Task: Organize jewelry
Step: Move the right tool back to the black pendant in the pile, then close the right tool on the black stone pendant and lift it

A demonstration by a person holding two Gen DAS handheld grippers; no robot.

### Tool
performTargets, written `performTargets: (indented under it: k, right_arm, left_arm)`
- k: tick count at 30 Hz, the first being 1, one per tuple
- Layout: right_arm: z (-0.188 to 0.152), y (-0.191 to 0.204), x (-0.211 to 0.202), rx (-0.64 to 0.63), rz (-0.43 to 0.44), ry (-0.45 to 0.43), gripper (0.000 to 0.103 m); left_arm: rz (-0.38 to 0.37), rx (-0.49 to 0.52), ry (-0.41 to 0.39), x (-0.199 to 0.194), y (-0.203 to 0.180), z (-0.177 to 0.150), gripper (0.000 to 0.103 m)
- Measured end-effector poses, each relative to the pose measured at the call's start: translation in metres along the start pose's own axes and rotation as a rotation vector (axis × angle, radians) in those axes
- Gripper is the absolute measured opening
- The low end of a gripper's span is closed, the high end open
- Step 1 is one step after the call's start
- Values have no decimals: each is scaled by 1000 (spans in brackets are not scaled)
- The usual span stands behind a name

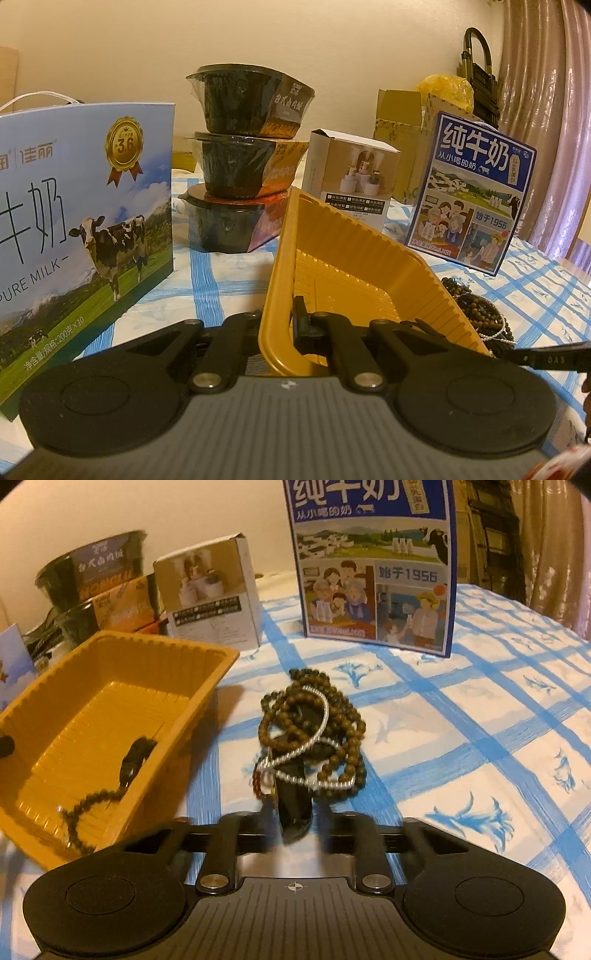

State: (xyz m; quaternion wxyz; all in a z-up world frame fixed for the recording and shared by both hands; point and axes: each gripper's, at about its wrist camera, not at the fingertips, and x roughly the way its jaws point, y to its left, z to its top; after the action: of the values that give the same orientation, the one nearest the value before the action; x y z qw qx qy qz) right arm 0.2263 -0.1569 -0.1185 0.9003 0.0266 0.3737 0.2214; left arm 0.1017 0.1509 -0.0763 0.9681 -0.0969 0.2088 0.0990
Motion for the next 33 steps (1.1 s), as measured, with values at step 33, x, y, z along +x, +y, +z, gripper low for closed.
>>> performTargets:
  k: [33]
  right_arm:
    - [-17,23,-9,-195,-11,108,22]
  left_arm:
    - [-3,0,-2,-2,-1,-1,5]
